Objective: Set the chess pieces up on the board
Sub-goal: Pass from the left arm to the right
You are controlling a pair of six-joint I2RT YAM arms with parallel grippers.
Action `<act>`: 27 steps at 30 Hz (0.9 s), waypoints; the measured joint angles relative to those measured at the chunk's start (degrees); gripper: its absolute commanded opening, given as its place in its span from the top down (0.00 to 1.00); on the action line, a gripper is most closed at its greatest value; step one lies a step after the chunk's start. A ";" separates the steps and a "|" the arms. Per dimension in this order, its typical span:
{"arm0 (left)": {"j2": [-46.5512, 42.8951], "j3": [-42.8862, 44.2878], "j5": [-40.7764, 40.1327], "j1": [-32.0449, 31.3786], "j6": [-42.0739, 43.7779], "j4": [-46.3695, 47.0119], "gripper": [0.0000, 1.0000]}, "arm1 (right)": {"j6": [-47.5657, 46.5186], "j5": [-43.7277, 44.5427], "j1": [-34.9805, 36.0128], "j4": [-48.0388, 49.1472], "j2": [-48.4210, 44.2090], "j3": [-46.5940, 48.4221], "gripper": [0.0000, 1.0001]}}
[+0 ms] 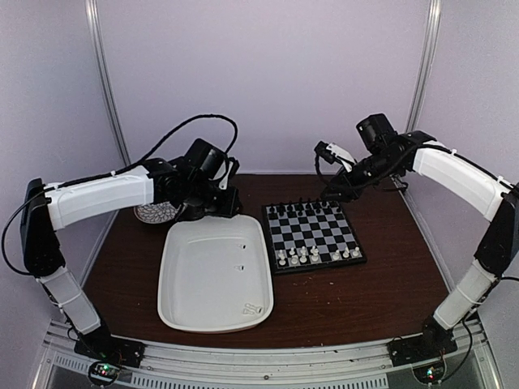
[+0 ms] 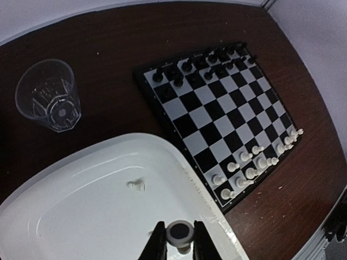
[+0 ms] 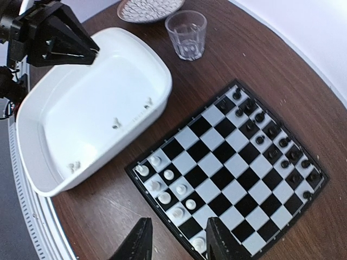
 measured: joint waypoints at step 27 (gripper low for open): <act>-12.07 -12.85 6.05 0.00 -30.03 28.76 0.93 | 21.33 2.69 21.51 12.48 17.31 19.08 0.68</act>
